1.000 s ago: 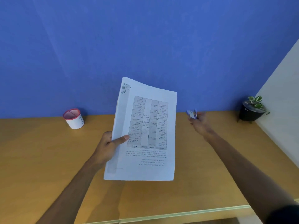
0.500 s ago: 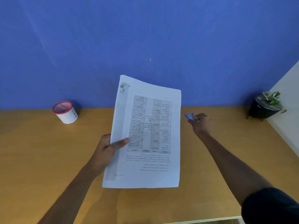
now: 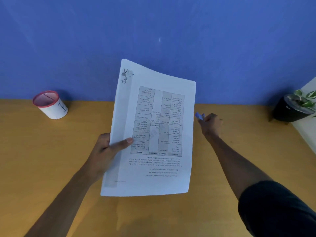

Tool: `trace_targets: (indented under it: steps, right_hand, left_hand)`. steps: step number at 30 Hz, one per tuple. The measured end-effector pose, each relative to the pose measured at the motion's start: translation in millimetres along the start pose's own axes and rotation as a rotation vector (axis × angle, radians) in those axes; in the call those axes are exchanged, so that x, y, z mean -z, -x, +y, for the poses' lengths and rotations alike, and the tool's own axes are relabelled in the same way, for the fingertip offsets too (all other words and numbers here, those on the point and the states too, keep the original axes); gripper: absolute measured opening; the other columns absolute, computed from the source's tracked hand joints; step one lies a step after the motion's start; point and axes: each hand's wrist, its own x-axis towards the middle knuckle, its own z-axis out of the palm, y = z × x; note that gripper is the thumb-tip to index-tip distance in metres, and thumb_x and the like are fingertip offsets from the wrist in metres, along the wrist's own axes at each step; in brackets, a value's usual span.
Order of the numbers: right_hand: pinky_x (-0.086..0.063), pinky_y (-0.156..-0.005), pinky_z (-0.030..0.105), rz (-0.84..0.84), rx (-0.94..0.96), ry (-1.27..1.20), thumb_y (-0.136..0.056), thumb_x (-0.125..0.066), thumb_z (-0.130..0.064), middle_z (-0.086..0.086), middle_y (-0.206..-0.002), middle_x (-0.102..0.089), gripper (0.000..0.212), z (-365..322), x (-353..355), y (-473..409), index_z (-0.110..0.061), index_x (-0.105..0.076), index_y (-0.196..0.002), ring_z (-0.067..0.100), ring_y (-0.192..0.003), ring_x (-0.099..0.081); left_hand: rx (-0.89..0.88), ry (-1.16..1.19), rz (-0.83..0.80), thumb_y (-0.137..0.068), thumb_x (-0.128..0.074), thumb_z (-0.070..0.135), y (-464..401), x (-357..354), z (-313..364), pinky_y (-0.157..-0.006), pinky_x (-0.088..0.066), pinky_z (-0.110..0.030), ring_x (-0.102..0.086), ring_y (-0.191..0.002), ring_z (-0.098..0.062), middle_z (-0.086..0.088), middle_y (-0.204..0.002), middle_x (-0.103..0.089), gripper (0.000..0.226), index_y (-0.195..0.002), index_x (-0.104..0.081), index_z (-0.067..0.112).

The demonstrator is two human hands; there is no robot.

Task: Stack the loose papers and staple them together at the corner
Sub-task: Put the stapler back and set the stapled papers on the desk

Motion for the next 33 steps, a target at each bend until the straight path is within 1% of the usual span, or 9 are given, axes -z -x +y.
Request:
trace_targets:
  steps: [3,7,12,15,18,21,26,30,33]
  right_hand:
    - [-0.048,-0.053,0.033,0.010,-0.017,0.015,-0.079,-0.079,-0.031,0.015,-0.082,-0.069,0.028,4.6,-8.9,-7.2,-0.009,-0.062,-0.084,0.033,-0.074,-0.066]
    - [-0.055,-0.061,0.043,0.019,-0.057,0.012,-0.083,-0.072,-0.049,0.017,-0.088,-0.068,0.044,8.1,-19.6,-17.4,-0.008,-0.057,-0.089,0.036,-0.077,-0.065]
    - [-0.043,-0.057,0.032,0.007,-0.063,0.024,-0.085,-0.070,-0.055,0.016,-0.089,-0.063,0.055,5.0,-24.4,-27.2,-0.003,-0.057,-0.098,0.032,-0.075,-0.058]
    - [-0.048,-0.061,0.038,0.007,-0.055,0.041,-0.084,-0.071,-0.052,0.021,-0.094,-0.066,0.054,6.8,-29.7,-34.5,-0.002,-0.057,-0.100,0.038,-0.083,-0.063]
    - [-0.045,-0.061,0.037,0.009,-0.052,0.054,-0.087,-0.069,-0.047,0.024,-0.098,-0.067,0.050,10.8,-36.4,-41.3,-0.001,-0.058,-0.100,0.041,-0.087,-0.064]
    - [-0.042,-0.058,0.034,0.010,-0.037,0.070,-0.087,-0.070,-0.045,0.024,-0.097,-0.068,0.048,13.4,-40.9,-48.4,0.000,-0.059,-0.100,0.041,-0.085,-0.065]
    - [-0.049,-0.061,0.038,0.011,-0.027,0.089,-0.086,-0.071,-0.048,0.023,-0.096,-0.068,0.051,13.2,-48.4,-64.3,0.000,-0.061,-0.100,0.041,-0.087,-0.066]
    - [-0.042,-0.060,0.032,-0.007,-0.018,0.099,-0.086,-0.071,-0.048,0.022,-0.096,-0.069,0.051,13.0,-54.0,-76.6,0.000,-0.063,-0.100,0.039,-0.088,-0.067]
    - [-0.050,-0.067,0.037,0.006,-0.023,0.145,-0.085,-0.070,-0.049,0.020,-0.104,-0.067,0.053,8.1,-54.5,-72.7,-0.001,-0.061,-0.105,0.040,-0.094,-0.066]
  left_hand:
    - [0.009,0.016,0.011,-0.084,-0.061,0.008,-2.2,-0.6,-6.7,-0.079,-0.062,-0.038,-0.075,-0.097,-0.025,-0.005,-0.107,-0.077,0.026,-0.107,-0.071,0.005]
    - [0.034,0.017,0.014,-0.085,-0.060,0.006,-7.5,0.8,-11.5,-0.073,-0.063,-0.036,-0.075,-0.093,-0.029,-0.009,-0.105,-0.078,0.024,-0.105,-0.073,0.004]
    - [0.067,0.047,0.048,-0.082,-0.061,0.004,-11.7,1.8,-13.7,-0.071,-0.063,-0.036,-0.075,-0.089,-0.032,-0.014,-0.101,-0.078,0.020,-0.093,-0.077,0.002]
    - [0.066,0.037,0.057,-0.085,-0.058,-0.001,-13.5,1.4,-13.8,-0.066,-0.062,-0.031,-0.076,-0.087,-0.029,-0.011,-0.099,-0.078,0.020,-0.093,-0.076,0.001]
    - [0.073,0.022,0.055,-0.084,-0.060,0.002,-15.7,1.5,-16.1,-0.067,-0.062,-0.031,-0.076,-0.087,-0.028,-0.011,-0.100,-0.078,0.020,-0.092,-0.078,0.005]
    - [0.069,0.035,0.060,-0.080,-0.061,0.004,-18.5,1.2,-17.7,-0.067,-0.062,-0.031,-0.076,-0.088,-0.029,-0.011,-0.101,-0.078,0.021,-0.089,-0.080,0.008]
    - [0.063,0.043,0.064,-0.080,-0.061,0.003,-22.3,1.0,-21.4,-0.069,-0.062,-0.031,-0.076,-0.090,-0.029,-0.012,-0.102,-0.078,0.021,-0.095,-0.076,0.004]
    - [0.074,0.020,0.067,-0.081,-0.062,0.005,-24.1,0.4,-27.1,-0.072,-0.062,-0.031,-0.075,-0.092,-0.027,-0.010,-0.103,-0.078,0.024,-0.101,-0.073,0.000]
    - [0.081,0.019,0.069,-0.080,-0.063,0.006,-22.9,0.5,-32.4,-0.075,-0.062,-0.034,-0.075,-0.093,-0.029,-0.011,-0.103,-0.078,0.023,-0.099,-0.074,0.001]
